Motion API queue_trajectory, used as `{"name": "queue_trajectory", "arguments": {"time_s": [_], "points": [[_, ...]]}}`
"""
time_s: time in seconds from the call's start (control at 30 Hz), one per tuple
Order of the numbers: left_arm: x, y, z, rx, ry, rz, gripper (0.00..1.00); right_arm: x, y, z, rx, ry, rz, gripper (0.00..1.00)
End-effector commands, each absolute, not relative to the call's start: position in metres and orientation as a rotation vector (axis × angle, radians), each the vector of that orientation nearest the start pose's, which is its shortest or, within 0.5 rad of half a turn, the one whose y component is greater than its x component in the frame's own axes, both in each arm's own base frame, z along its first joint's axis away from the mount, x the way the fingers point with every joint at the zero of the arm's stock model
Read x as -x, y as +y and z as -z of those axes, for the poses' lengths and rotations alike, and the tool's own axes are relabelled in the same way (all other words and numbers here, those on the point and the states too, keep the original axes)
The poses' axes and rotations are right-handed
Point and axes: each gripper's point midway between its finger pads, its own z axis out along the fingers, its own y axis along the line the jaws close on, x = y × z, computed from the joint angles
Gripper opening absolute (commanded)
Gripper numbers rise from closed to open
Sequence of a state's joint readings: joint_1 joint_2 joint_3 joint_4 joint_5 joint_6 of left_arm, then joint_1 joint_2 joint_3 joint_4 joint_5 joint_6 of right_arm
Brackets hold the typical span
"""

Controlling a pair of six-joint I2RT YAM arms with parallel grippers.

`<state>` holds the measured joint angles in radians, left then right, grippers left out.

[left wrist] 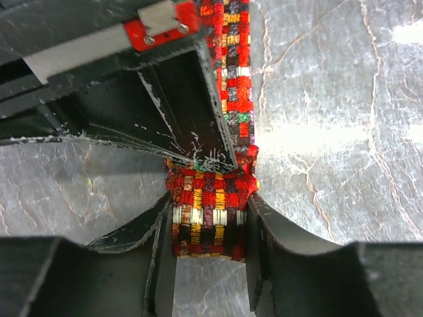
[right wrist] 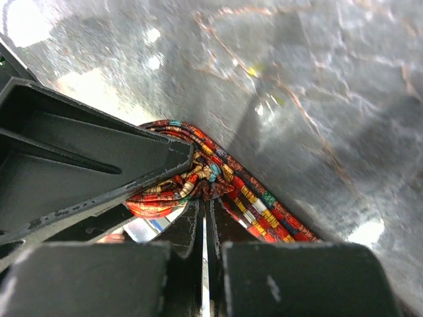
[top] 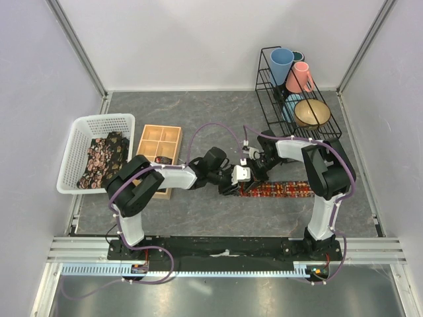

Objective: Roll the ties
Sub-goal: Roll the tie at the center of the board.

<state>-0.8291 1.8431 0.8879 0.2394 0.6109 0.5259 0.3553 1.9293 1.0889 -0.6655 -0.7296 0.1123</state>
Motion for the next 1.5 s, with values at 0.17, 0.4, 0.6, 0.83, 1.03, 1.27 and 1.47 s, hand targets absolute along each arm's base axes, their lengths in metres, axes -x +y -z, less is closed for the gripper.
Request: {"name": "queue_trajectory", "arguments": {"time_s": [0.17, 0.4, 0.6, 0.83, 1.03, 1.27, 1.47], "points": [[-0.229, -0.339, -0.02, -1.764, 1.864, 0.675, 0.19, -0.272, 0.231, 0.021, 0.512, 2.906, -0.975, 0.1], [-0.222, -0.323, -0.013, -1.811, 1.963, 0.604, 0.12, -0.267, 0.22, -0.033, 0.48, 2.807, -1.163, 0.48], [-0.224, -0.321, -0.01, -1.816, 1.995, 0.575, 0.1, -0.257, 0.231, -0.068, 0.454, 2.701, -1.382, 0.61], [-0.227, -0.322, -0.006, -1.807, 2.022, 0.557, 0.11, -0.251, 0.253, -0.061, 0.45, 2.706, -1.472, 0.57], [-0.229, -0.322, -0.004, -1.802, 2.03, 0.546, 0.12, -0.243, 0.252, -0.04, 0.44, 2.76, -1.461, 0.45], [-0.23, -0.324, -0.004, -1.789, 2.043, 0.544, 0.23, -0.239, 0.243, -0.017, 0.447, 2.822, -1.365, 0.0], [-0.229, -0.327, -0.013, -1.747, 1.993, 0.587, 0.55, -0.245, 0.221, 0.004, 0.422, 2.891, -1.156, 0.0]]}}
